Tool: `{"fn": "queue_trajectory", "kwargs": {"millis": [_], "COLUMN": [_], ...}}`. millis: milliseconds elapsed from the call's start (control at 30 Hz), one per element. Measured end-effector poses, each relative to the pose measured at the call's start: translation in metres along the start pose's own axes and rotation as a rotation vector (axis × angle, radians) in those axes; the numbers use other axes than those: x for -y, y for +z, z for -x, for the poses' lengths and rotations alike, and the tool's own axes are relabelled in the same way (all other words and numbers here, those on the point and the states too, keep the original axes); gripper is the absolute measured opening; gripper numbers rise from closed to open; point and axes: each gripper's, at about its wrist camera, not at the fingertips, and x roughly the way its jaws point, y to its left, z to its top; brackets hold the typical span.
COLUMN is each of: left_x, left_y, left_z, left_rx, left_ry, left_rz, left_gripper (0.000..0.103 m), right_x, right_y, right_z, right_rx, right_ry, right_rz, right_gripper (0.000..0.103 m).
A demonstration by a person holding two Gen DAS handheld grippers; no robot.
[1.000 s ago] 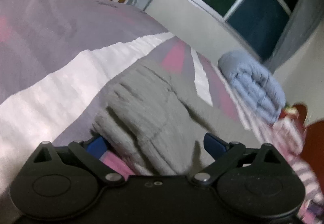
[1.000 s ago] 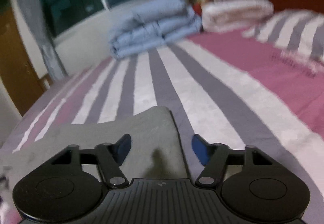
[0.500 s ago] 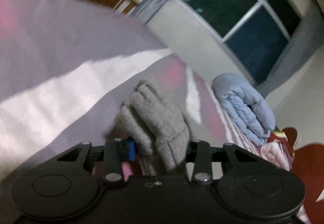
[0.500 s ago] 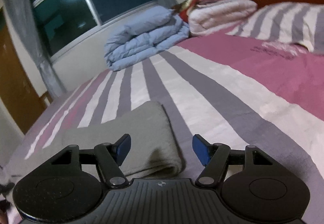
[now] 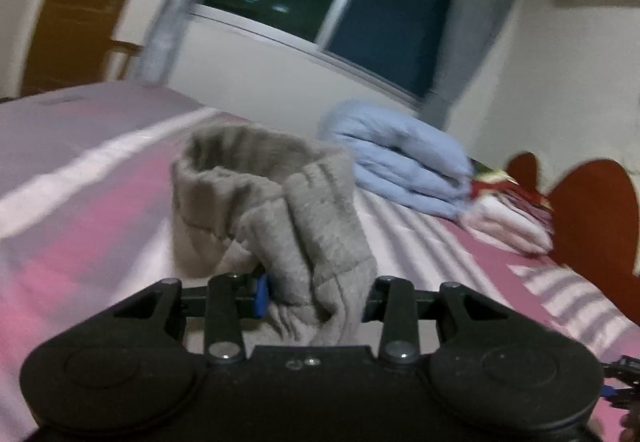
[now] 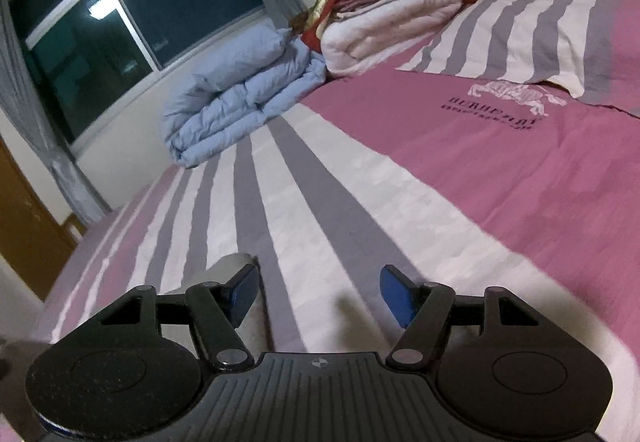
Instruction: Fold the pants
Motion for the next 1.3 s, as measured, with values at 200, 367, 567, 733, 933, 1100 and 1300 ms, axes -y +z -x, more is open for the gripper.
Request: {"fn": "queue_trajectory", "kwargs": {"millis": [200, 367, 567, 733, 933, 1100, 1300], "left_x": [0.097, 0.156, 0.177, 0.207, 0.238, 0.238, 0.150], "left_y": [-0.032, -0.079, -0.107, -0.111, -0.127, -0.126, -0.075], "left_z": [-0.055, -0.086, -0.093, -0.097, -0.097, -0.070, -0.036], "left_rx": [-0.098, -0.201, -0.205, -0.187, -0.193, -0.165, -0.067], "left_ry": [-0.160, -0.182, -0.116, -0.047, 0.000, -0.153, -0.054], "left_rz": [-0.095, -0.205, -0.314, -0.394, -0.497, -0.509, -0.433], "left_gripper": [0.028, 0.028, 0.028, 0.028, 0.070, 0.074, 0.073], "right_x": [0.048, 0.082, 0.098, 0.083, 0.072, 0.065, 0.048], "right_y": [0.005, 0.008, 0.008, 0.002, 0.002, 0.006, 0.004], "right_z": [0.008, 0.017, 0.023, 0.018, 0.006, 0.011, 0.016], "right_rx": [0.002, 0.006, 0.005, 0.005, -0.010, -0.008, -0.001], "right_ry": [-0.005, -0.039, -0.054, -0.060, -0.056, -0.056, -0.027], "right_rz": [-0.099, -0.154, -0.141, -0.062, -0.065, -0.051, -0.052], "right_gripper": [0.067, 0.067, 0.067, 0.067, 0.067, 0.067, 0.067]}}
